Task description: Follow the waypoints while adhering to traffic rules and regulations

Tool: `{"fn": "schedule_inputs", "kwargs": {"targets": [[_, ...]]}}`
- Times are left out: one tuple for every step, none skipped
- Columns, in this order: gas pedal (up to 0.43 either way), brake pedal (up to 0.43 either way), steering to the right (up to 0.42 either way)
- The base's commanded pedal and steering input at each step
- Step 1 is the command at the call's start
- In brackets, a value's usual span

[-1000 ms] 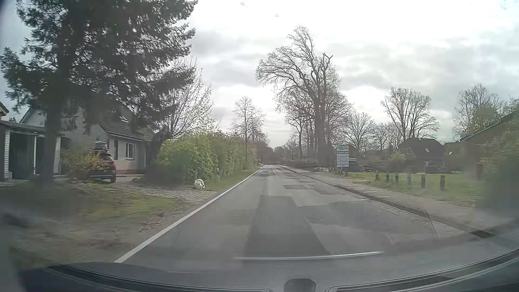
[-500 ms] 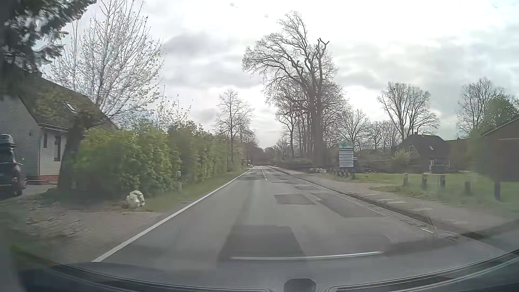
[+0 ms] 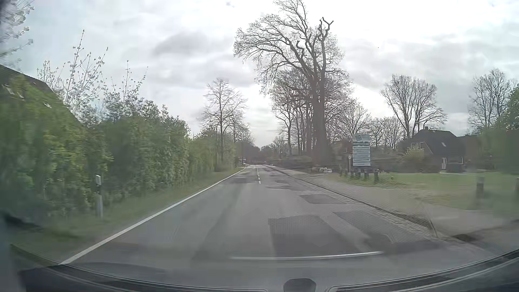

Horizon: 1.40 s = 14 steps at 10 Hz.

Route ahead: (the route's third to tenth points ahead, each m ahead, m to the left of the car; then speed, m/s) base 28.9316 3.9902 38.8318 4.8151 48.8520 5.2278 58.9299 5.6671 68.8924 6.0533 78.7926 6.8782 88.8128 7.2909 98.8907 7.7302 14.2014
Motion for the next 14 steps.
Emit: {"fn": "schedule_inputs", "kwargs": {"targets": [[0.047,0.0,0.0],[0.047,0.0,0.0],[0.047,0.0,0.0],[0.047,0.0,-0.002],[0.047,0.0,-0.004],[0.047,0.0,-0.004],[0.047,0.0,-0.004],[0.047,0.0,-0.004],[0.047,0.0,-0.004],[0.047,0.0,-0.004],[0.047,0.0,-0.007],[0.047,0.0,-0.011],[0.047,0.0,-0.012],[0.047,0.0,-0.012]]}}
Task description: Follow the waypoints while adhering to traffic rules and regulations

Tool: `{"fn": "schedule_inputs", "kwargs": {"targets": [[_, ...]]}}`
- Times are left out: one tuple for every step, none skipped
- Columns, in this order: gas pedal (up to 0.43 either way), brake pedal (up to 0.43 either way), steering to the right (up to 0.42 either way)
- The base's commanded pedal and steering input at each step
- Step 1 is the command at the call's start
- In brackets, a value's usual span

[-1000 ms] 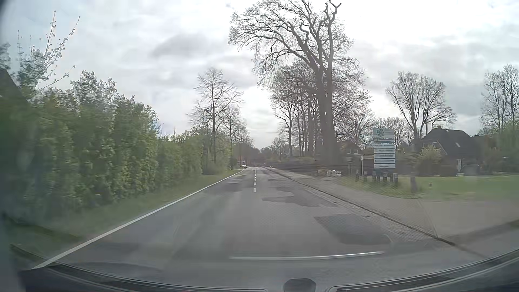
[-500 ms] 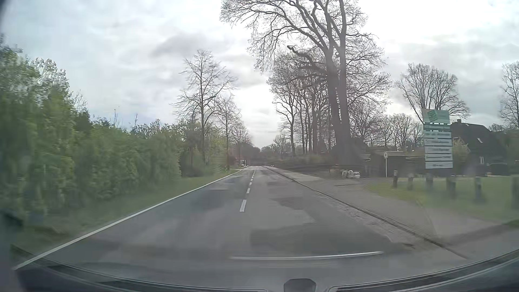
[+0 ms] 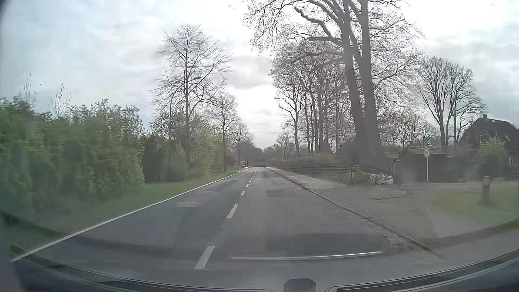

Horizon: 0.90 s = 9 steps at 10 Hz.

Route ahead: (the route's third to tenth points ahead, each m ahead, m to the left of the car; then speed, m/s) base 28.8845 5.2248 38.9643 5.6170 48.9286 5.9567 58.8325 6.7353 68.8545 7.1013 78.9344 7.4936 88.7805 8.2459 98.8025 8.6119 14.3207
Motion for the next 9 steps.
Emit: {"fn": "schedule_inputs", "kwargs": {"targets": [[0.047,0.0,-0.012],[0.047,0.0,-0.011],[0.047,0.0,-0.011],[0.047,0.0,-0.011],[0.047,0.0,-0.011],[0.047,0.0,-0.01],[0.047,0.0,-0.01],[0.047,0.0,-0.009],[0.047,0.0,-0.01]]}}
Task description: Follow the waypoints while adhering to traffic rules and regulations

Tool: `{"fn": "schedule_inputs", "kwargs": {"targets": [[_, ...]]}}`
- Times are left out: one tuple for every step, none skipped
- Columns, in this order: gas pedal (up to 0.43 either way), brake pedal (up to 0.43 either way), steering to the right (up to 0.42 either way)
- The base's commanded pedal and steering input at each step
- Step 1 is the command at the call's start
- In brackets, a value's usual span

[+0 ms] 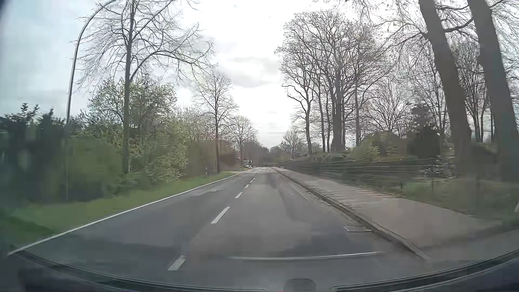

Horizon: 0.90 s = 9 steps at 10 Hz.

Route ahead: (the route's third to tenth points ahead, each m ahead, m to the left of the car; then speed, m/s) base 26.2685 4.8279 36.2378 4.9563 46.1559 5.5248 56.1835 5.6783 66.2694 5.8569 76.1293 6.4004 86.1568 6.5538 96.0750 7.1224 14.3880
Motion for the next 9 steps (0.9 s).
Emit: {"fn": "schedule_inputs", "kwargs": {"targets": [[0.047,0.0,-0.009],[0.047,0.0,-0.009],[0.047,0.0,-0.007],[0.067,0.0,-0.003],[0.067,0.0,-0.003],[0.067,0.0,-0.003],[0.067,0.0,-0.003],[0.067,0.0,-0.003],[0.067,0.0,-0.003]]}}
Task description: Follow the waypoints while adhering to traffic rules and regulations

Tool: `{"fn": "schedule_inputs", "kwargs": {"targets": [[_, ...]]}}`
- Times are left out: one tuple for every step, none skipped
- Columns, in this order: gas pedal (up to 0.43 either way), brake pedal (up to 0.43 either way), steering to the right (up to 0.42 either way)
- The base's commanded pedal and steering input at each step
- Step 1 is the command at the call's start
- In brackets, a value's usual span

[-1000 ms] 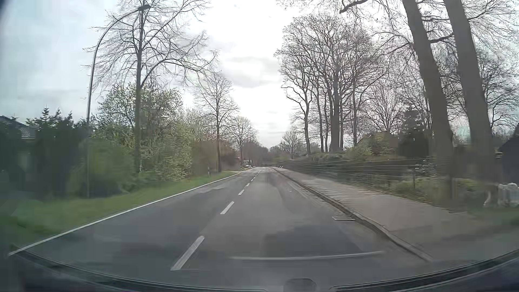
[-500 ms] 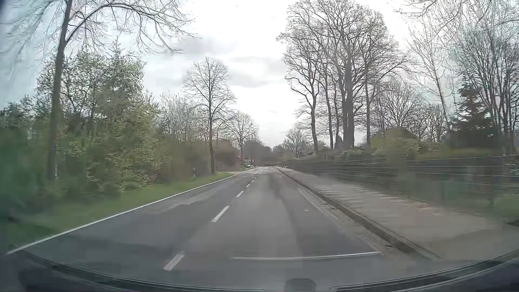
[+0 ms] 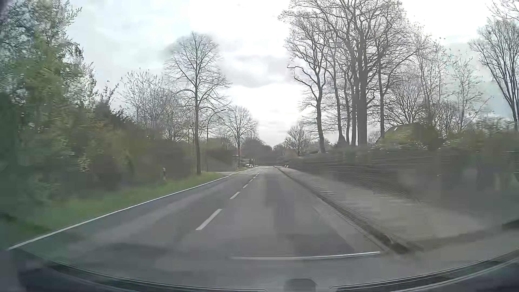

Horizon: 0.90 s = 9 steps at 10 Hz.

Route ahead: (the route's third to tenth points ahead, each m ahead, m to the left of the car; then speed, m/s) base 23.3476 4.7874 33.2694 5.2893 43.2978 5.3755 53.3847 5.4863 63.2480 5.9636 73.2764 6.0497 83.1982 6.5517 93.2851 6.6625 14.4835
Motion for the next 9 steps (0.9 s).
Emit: {"fn": "schedule_inputs", "kwargs": {"targets": [[0.067,0.0,-0.003],[0.067,0.0,-0.004],[0.067,0.0,-0.008],[0.067,0.0,-0.014],[0.067,0.0,-0.015],[0.067,0.0,-0.014],[0.067,0.0,-0.012],[0.067,0.0,-0.007],[0.067,0.0,-0.006]]}}
